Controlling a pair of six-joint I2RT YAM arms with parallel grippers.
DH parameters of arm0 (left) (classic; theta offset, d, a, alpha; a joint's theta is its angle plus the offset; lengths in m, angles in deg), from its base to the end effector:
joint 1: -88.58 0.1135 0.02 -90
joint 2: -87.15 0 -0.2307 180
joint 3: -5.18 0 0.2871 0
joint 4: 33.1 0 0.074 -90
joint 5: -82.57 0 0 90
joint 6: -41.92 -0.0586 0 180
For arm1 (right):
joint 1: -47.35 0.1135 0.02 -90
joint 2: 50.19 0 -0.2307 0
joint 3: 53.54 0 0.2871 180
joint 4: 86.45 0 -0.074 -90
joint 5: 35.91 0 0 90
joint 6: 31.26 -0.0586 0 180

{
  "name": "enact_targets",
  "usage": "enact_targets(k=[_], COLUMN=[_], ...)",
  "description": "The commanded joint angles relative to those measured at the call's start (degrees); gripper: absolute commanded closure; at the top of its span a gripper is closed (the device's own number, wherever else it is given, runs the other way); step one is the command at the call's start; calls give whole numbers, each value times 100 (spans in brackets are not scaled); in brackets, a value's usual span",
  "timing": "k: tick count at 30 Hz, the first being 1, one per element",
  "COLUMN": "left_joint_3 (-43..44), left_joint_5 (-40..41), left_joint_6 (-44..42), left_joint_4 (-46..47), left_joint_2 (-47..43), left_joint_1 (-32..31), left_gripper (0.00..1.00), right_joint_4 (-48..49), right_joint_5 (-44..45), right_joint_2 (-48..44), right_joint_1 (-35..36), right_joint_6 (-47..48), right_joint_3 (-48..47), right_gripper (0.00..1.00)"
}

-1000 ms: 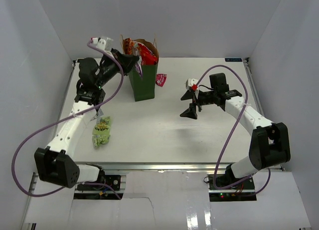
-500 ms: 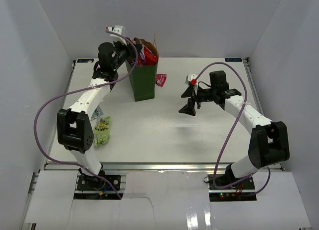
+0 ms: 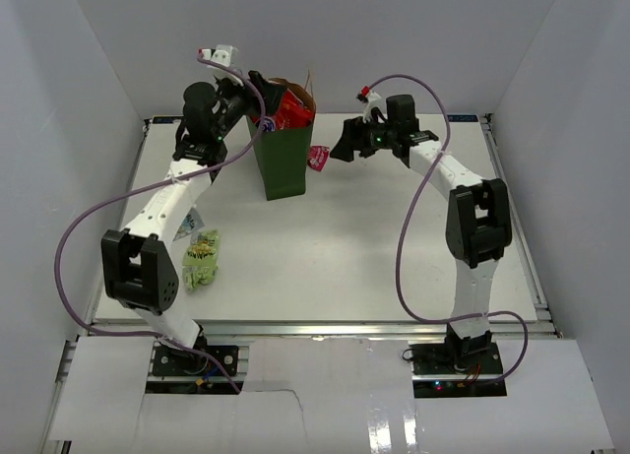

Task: Place the snacks into the paper bag

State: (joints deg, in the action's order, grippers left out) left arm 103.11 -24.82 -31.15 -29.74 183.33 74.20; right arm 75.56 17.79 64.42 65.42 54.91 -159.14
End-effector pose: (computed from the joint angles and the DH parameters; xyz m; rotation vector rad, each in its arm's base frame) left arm 0.4424 -0.1315 0.3632 0.2175 1.5059 -0.6638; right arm 0.4718 0.1904 0.2232 -0.6515 1.9494 0.8831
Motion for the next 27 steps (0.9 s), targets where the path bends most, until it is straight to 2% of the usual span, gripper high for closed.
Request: enact_targets(k=[1,3,5,7,9,13,17,21,27], left_joint_3=[-174,-674,-1044,-1553,-2157,-3214,-3892,-4200,-4148], left_joint_5=[-221,-169,23,270,700,1368,1956,2064,1950], left_joint_6=[109,57,-92,-181,-164,327,1135,1392,1305], left_joint_4=[-12,-284,-617,-1372,-2076,-2877,-3588,-3853,-3941], left_joint_2=[-1038,-1732,-2503,-3024,-3841,-5221,-6363,-6673,-6481], left_joint_1=[-4,-13,-13,4,4,-4,4,4,4], left_gripper=[19,18,18,18,18,18,18,18,17], right_joint_4=[22,110,31,30,406,760,953,971,1024], right_joint_5=[823,1192,1422,1826,2211,2740,2989,2602,2065], right_joint_2=[700,1262,1720,2336,2722,3243,3541,3656,3639], right_joint_1=[214,303,329,329,356,417,496,540,637], right_joint_6=[-909,-830,-838,-995,-953,-944,-943,-1163,-1444], right_joint_3=[-987,-1367,-2175,-2894,-3108,-3810,-3909,-3769,-3321], right_gripper=[13,13,12,12,13,16,16,17,18])
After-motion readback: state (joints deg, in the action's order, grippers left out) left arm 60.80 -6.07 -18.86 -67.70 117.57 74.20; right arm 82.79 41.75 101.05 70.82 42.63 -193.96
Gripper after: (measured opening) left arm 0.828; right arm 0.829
